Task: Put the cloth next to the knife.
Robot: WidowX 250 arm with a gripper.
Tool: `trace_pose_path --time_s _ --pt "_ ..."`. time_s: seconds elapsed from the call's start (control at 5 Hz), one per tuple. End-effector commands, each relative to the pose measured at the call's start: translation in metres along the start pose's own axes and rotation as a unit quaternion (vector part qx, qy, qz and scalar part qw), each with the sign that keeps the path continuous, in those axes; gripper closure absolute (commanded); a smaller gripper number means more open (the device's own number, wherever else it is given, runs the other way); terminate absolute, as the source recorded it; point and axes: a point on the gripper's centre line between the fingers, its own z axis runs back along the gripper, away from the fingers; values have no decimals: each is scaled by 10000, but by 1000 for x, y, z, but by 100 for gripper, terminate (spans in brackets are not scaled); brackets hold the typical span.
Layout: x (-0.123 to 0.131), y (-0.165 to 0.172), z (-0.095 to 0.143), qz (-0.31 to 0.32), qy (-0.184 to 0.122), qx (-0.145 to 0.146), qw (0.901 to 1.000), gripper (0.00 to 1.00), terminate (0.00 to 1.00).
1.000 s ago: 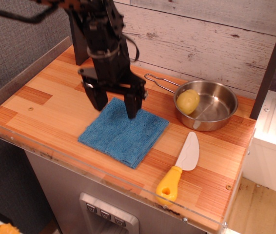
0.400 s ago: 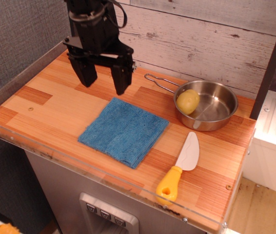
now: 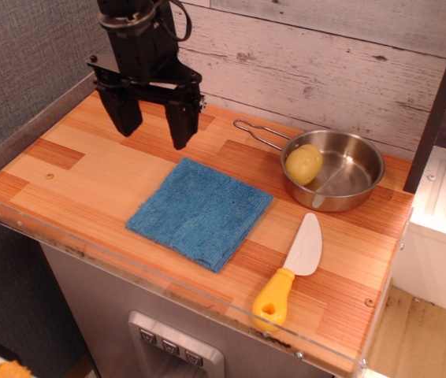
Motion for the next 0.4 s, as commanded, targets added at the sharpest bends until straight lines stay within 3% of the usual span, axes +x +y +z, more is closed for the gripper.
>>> trace_pose_path --time_s 0.0,0.2 --pt "8 1 19 -69 -328 163 9993 0 0" --pt "8 1 19 -69 -328 163 9993 0 100"
